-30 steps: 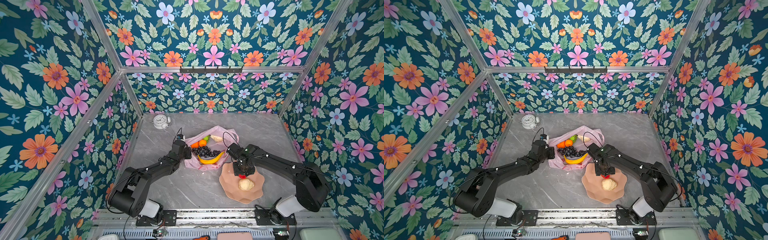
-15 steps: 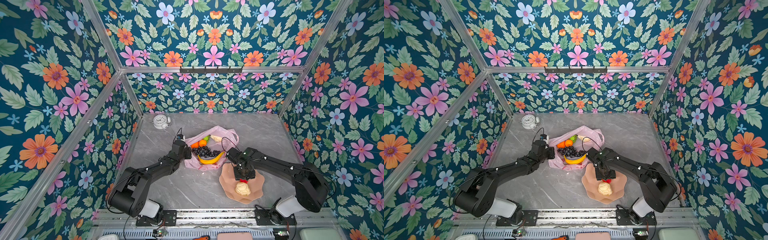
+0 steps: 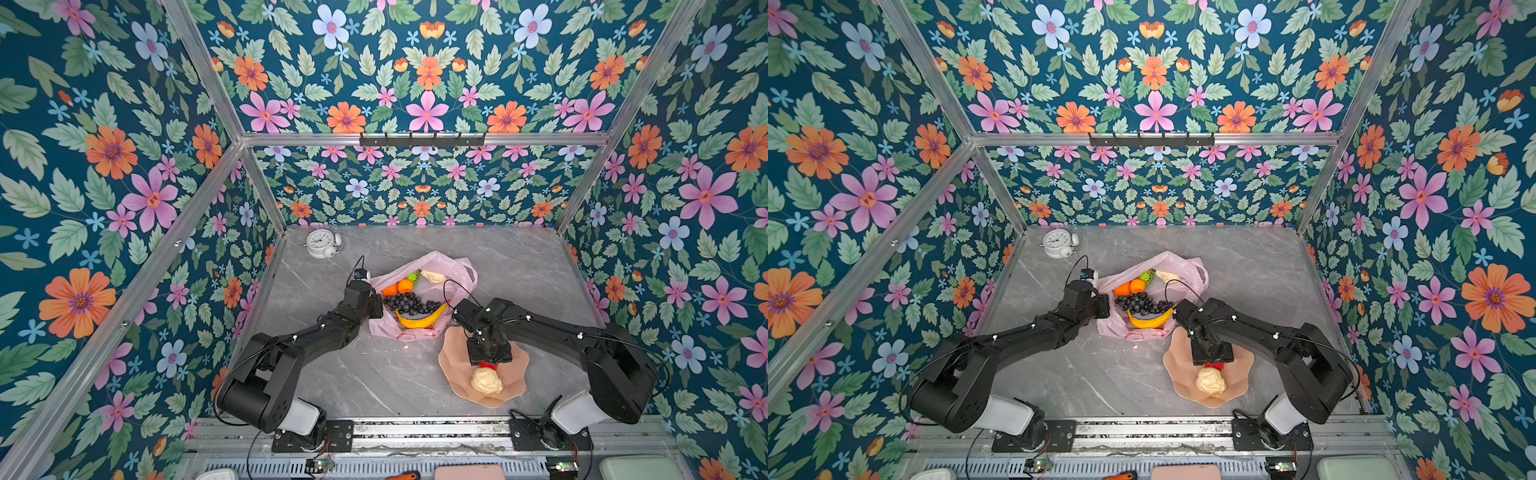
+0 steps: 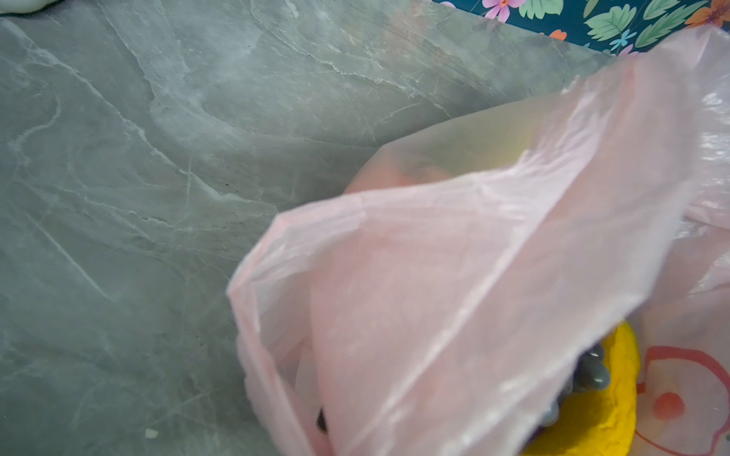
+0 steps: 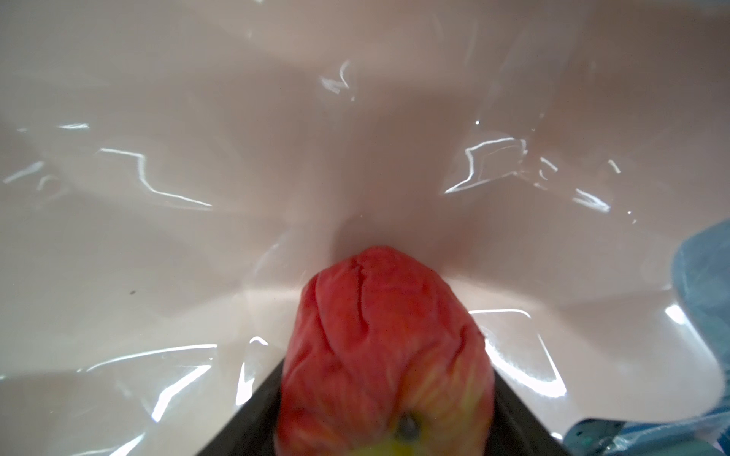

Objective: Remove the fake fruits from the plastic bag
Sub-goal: 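Carry the red apple onto the pink plate and release it, then reach the right gripper into the bag toward the grapes and orange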

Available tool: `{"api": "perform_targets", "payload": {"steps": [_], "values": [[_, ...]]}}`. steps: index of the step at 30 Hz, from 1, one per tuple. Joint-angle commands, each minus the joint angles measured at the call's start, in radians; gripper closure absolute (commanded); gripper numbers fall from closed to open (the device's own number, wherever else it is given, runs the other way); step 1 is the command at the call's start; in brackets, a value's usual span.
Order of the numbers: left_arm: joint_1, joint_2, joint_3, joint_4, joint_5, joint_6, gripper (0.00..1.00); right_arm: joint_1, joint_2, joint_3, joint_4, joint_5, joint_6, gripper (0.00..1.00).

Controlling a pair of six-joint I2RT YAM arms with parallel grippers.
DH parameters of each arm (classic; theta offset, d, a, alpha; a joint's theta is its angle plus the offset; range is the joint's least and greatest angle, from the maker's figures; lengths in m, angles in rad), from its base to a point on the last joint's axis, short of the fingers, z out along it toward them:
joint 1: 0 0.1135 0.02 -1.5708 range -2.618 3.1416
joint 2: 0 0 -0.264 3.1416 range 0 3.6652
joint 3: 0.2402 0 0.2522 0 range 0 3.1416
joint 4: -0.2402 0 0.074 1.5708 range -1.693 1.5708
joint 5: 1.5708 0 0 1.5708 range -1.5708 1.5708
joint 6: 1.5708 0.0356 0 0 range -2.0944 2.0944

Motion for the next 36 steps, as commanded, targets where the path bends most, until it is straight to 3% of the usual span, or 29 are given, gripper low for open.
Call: {"api": "perform_targets", "payload": {"steps": [1, 15, 20, 25, 28, 36], "values": [[0.001, 0.002, 0.007, 0.006, 0.0, 0.005, 1.0, 0.001, 0.004, 0.003, -0.013, 0.004, 0.02, 0.29], [0.0, 0.0, 0.006, 0.005, -0.003, 0.007, 1.0, 0.002, -0.039, 0.041, -0.069, 0.05, 0.029, 0.24], [-0.001, -0.002, 0.006, 0.005, 0.0, 0.007, 1.0, 0.0, -0.079, 0.134, -0.112, 0.124, 0.007, 0.25], [-0.001, -0.005, 0.005, 0.006, 0.006, 0.006, 1.0, 0.001, -0.101, 0.239, -0.018, 0.145, -0.05, 0.25], [-0.003, -0.014, 0.001, 0.011, 0.008, 0.007, 1.0, 0.002, -0.079, 0.288, 0.097, 0.128, -0.119, 0.27], [-0.007, -0.036, 0.006, 0.012, 0.011, 0.013, 1.0, -0.005, 0.062, 0.404, 0.332, 0.11, -0.451, 0.28]]}}
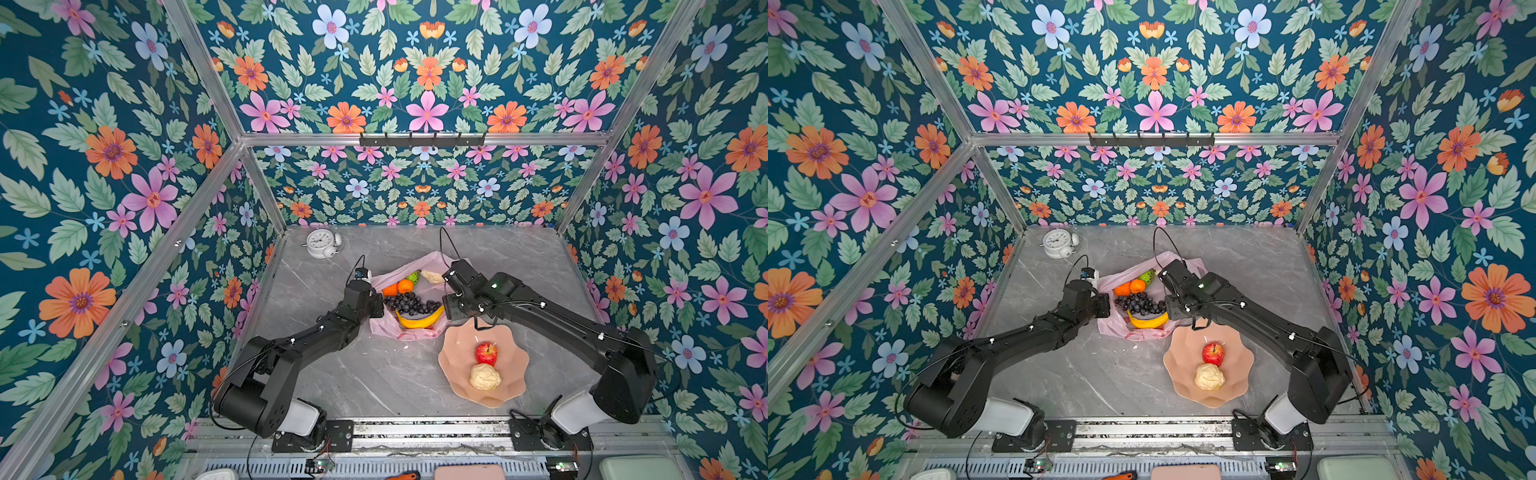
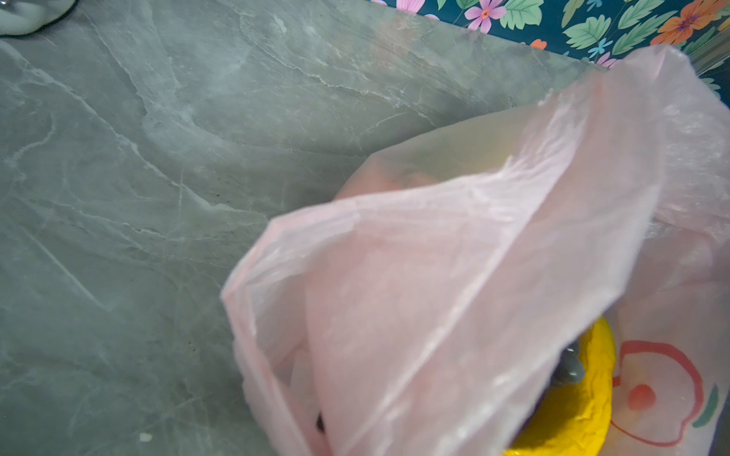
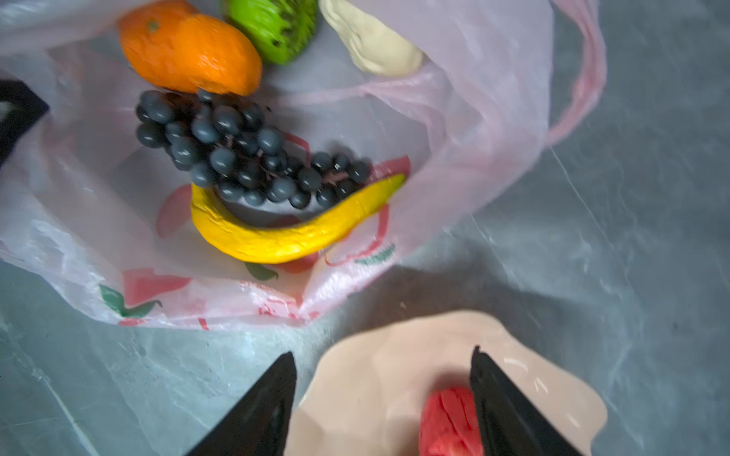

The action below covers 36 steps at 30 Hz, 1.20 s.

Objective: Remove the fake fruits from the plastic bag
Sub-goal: 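Reach the right gripper into the bag toward the grapes and orange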

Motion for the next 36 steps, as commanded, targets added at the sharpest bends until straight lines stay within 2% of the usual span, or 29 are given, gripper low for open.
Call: {"api": "perform_targets", "payload": {"steps": [1, 5, 9, 15, 23, 31, 36], "values": [[0.0, -0.012, 0.007, 0.012, 0.001, 0.006, 1.0, -0.008, 0.053, 0.061, 0.116, -0.009, -0.181, 0.29], [0.0, -0.033, 0.011, 0.01, 0.0, 0.008, 1.0, -0.04, 0.167, 0.099, 0.195, -0.094, -0.293, 0.31], [0.0, -0.049, 0.004, 0.02, 0.008, 0.019, 1.0, -0.091, 0.283, 0.171, 0.177, -0.183, -0.359, 0.33], [0.0, -0.049, -0.008, 0.026, 0.005, 0.02, 1.0, -0.102, 0.372, 0.201, 0.242, -0.24, -0.495, 0.34], [0.0, -0.06, -0.017, 0.029, -0.003, 0.019, 1.0, -0.134, 0.513, 0.319, 0.245, -0.133, -0.563, 0.34], [0.0, -0.065, -0.02, 0.032, -0.005, 0.021, 1.0, -0.135, 0.571, 0.359, 0.318, -0.003, -0.67, 0.32], [0.0, -0.066, -0.016, 0.029, -0.002, 0.022, 1.0, -0.135, 0.593, 0.36, 0.366, 0.038, -0.726, 0.3]]}}
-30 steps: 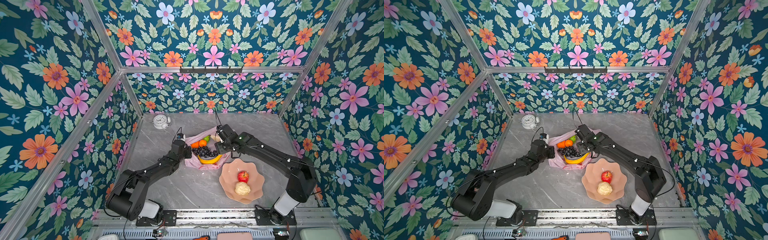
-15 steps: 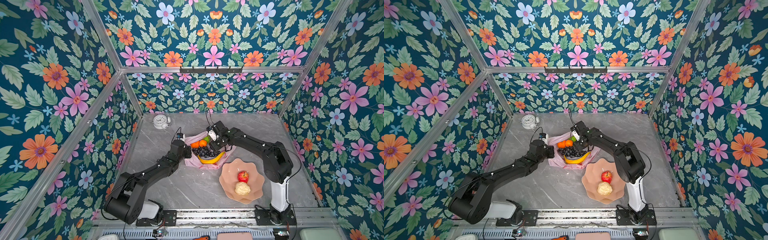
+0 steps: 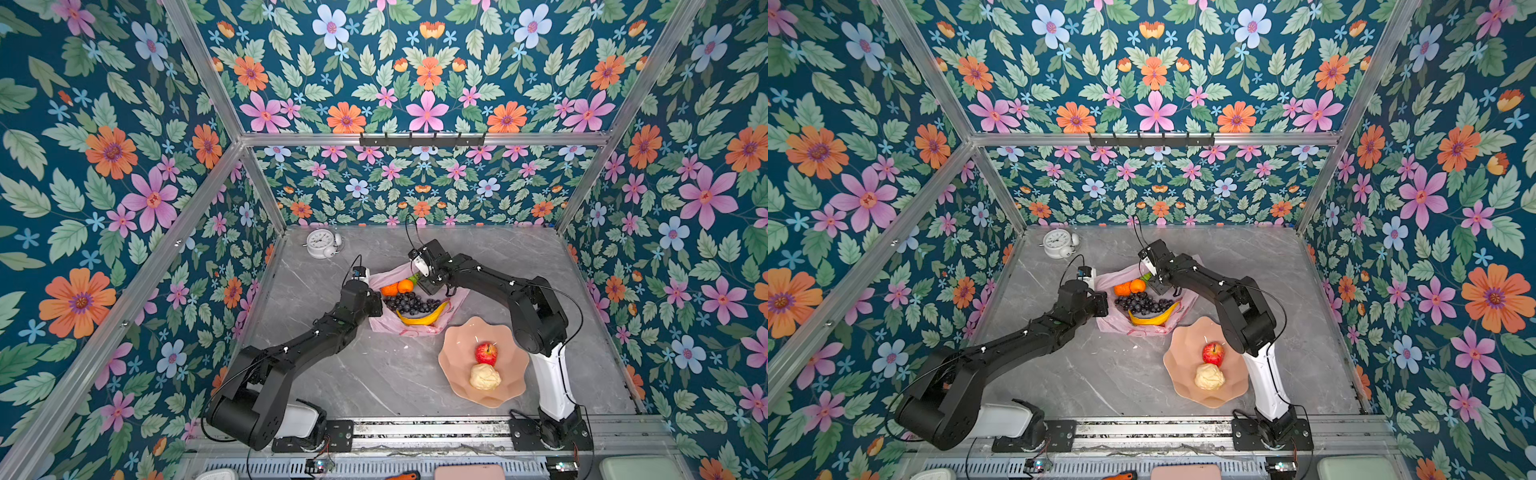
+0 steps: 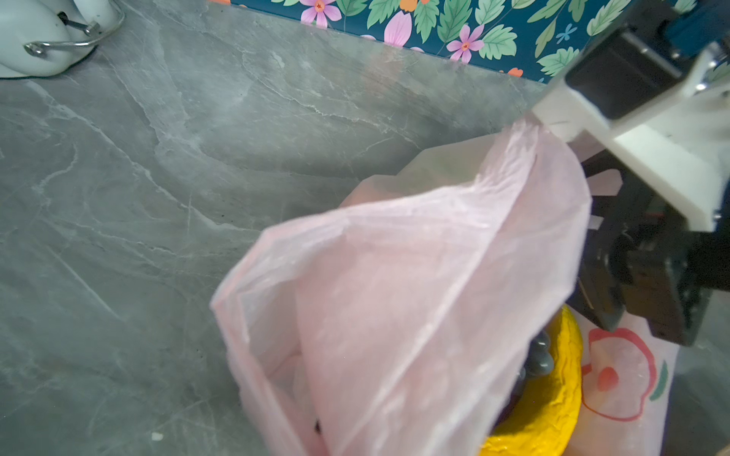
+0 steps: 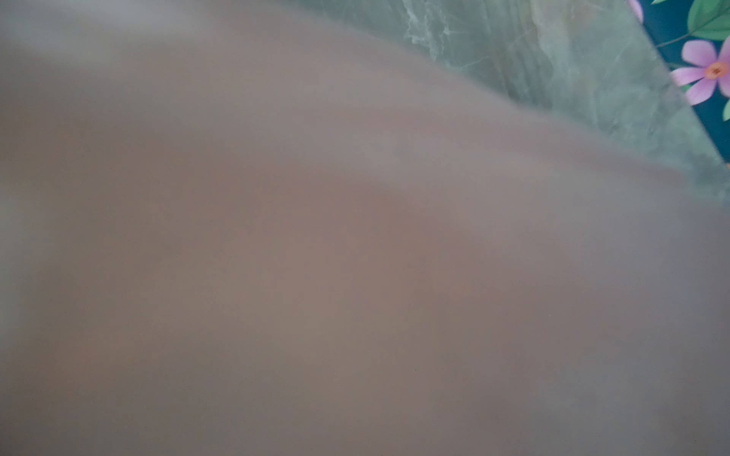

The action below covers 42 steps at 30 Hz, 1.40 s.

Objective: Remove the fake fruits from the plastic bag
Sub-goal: 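Reach the right gripper into the bag toward the grapes and orange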

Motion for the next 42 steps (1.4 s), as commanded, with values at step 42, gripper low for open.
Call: {"api": "perform_targets", "payload": {"steps": [42], "values": [[-0.001, -0.009, -0.004, 0.02, 0.004, 0.02, 1.0, -0.043, 0.118, 0.092, 0.113, 0.053, -0.1, 0.37]]}}
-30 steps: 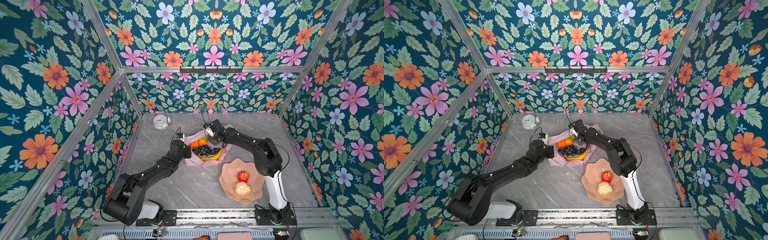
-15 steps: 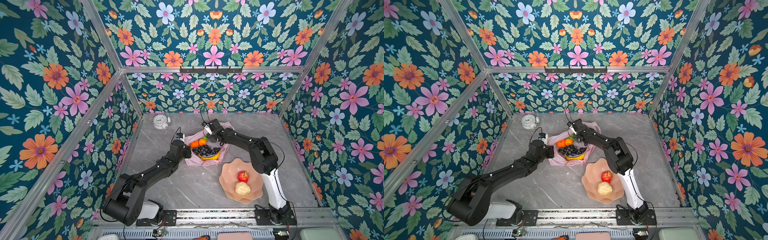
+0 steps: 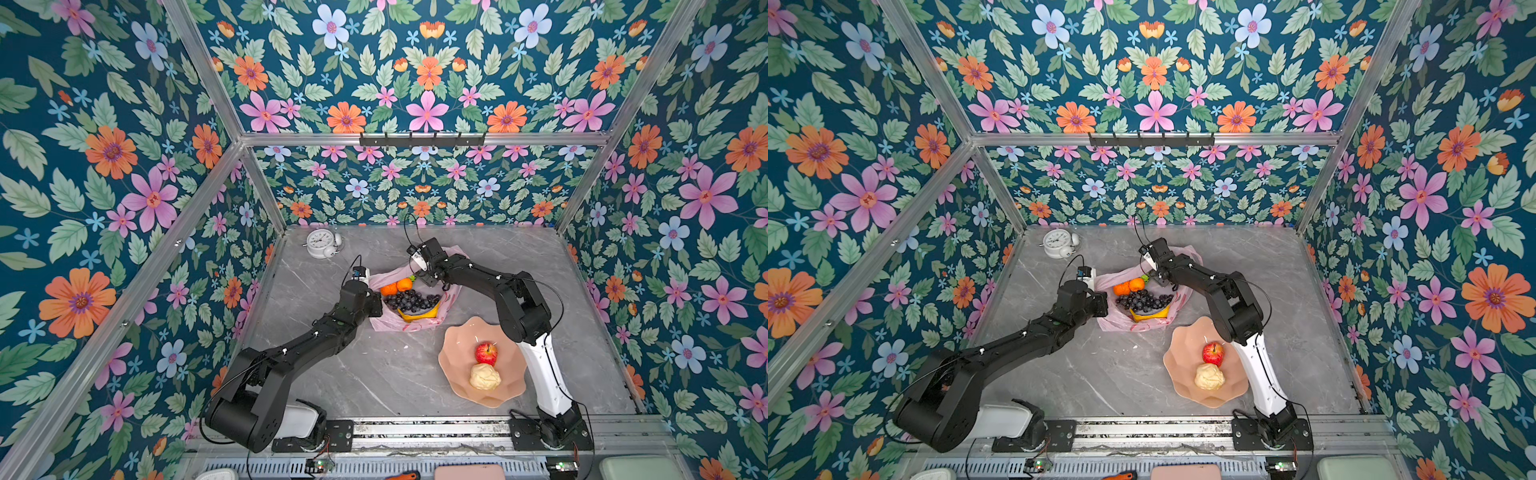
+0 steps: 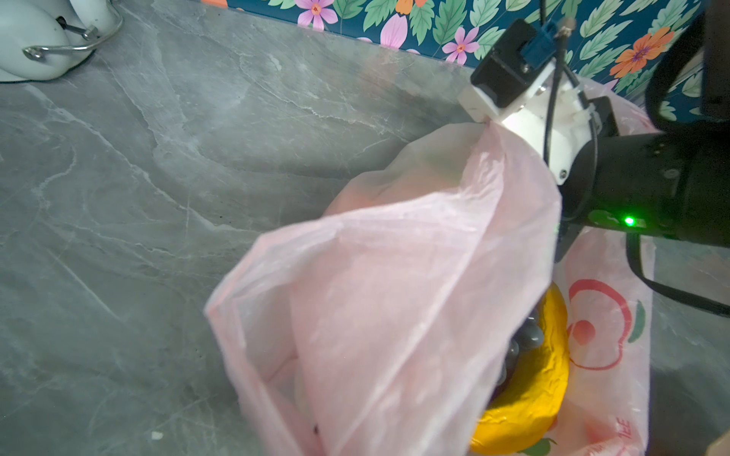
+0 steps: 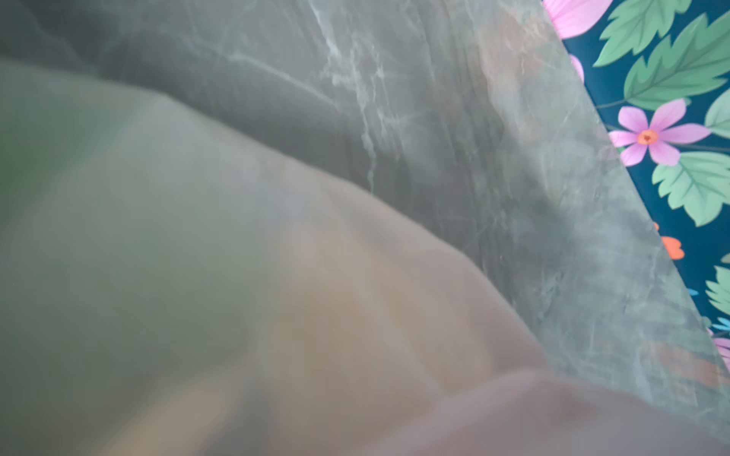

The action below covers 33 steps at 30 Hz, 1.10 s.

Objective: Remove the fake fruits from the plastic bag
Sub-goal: 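Reach the right gripper into the bag toward the grapes and orange, then grasp the pale pear with the right gripper and lift it out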

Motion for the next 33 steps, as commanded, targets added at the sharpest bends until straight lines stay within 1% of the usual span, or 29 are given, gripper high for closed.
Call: {"api": "perform_targets", "payload": {"steps": [1, 4, 10, 13, 16, 23, 26, 29, 33], "values": [[-0.001, 0.003, 0.0, 0.02, -0.003, 0.016, 1.0, 0.0, -0.036, -0.009, -0.017, -0.025, 0.037, 0.39], [-0.001, 0.003, 0.001, 0.02, -0.003, 0.016, 1.0, 0.0, -0.058, -0.017, -0.021, -0.045, 0.051, 0.44], [-0.001, -0.001, 0.001, 0.015, -0.011, 0.015, 1.0, 0.001, -0.106, -0.057, -0.028, -0.071, 0.086, 0.47], [-0.001, 0.004, 0.002, 0.009, -0.025, 0.011, 1.0, 0.005, -0.17, -0.135, -0.002, -0.089, 0.101, 0.47], [0.001, 0.009, 0.004, 0.009, -0.028, 0.007, 1.0, 0.007, -0.244, -0.214, 0.015, -0.1, 0.141, 0.48], [0.0, 0.012, 0.003, 0.015, -0.026, 0.004, 1.0, 0.007, -0.404, -0.389, 0.074, -0.126, 0.278, 0.49], [0.0, 0.012, 0.002, 0.014, -0.031, 0.004, 1.0, 0.007, -0.476, -0.453, 0.086, -0.128, 0.345, 0.51], [-0.001, 0.009, 0.001, 0.014, -0.032, 0.005, 1.0, 0.006, -0.58, -0.551, 0.124, -0.136, 0.426, 0.53], [0.0, 0.01, 0.0, 0.014, -0.029, 0.004, 1.0, 0.006, -0.754, -0.683, 0.148, -0.157, 0.53, 0.54]]}}
